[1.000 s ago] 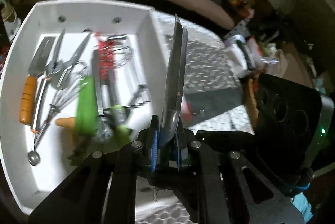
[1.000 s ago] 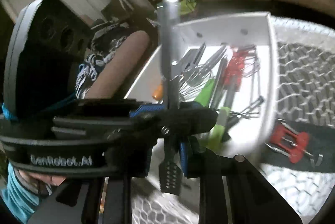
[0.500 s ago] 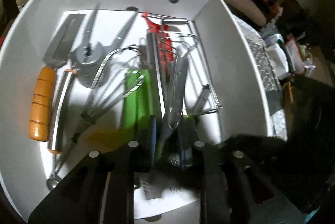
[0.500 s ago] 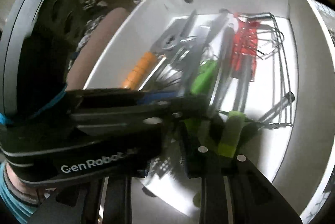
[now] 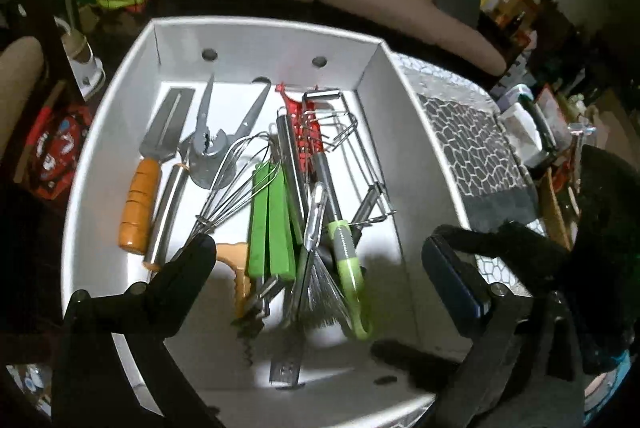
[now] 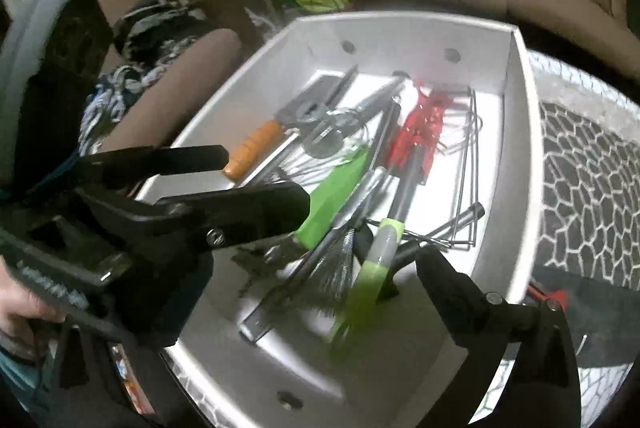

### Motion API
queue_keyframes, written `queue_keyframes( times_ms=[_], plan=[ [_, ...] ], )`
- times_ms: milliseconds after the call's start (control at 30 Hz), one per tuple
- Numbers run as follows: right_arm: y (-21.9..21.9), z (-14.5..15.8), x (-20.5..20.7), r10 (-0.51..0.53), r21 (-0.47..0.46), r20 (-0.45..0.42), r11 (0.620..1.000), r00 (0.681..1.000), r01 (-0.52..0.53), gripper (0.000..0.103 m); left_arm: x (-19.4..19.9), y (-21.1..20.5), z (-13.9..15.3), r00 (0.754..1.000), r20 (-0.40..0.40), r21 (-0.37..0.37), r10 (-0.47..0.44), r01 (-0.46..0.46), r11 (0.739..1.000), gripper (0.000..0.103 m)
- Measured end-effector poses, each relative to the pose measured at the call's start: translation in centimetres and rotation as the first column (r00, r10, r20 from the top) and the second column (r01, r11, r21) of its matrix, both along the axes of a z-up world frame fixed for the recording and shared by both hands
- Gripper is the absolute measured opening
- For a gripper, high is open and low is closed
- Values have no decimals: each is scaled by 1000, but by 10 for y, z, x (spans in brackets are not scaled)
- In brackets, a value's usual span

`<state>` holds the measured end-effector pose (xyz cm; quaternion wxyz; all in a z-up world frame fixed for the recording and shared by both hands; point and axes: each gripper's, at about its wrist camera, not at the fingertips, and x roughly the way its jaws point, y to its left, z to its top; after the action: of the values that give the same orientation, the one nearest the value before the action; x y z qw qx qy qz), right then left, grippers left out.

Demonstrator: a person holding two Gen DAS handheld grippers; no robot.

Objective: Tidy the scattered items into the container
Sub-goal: 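Open both grippers and withdraw them from the tray, then move the right tool to the red corkscrew and grasp it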

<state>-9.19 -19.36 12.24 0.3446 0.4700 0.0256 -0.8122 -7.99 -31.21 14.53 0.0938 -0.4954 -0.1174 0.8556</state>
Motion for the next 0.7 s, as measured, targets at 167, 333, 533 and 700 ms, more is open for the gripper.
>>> queue_keyframes(
  times_ms=[167, 333, 533, 700],
  plan=[
    [20, 18, 20, -44, 58, -74, 997, 996, 49, 103, 28, 9, 21, 999, -39, -77, 12, -15, 997, 103],
    [57, 26, 45, -84, 25, -61, 996, 995, 85, 103, 63, 24, 23, 999, -38, -81, -8, 5, 997, 103],
    [145, 32, 75, -177, -16, -61, 984, 982, 176, 103, 106, 59, 24, 995, -80, 56, -51, 56, 997, 103],
    [226, 28, 96, -257, 1, -106, 966, 961, 259, 103, 119, 117, 24, 982, -119, 89, -147, 158, 983, 103]
  ],
)
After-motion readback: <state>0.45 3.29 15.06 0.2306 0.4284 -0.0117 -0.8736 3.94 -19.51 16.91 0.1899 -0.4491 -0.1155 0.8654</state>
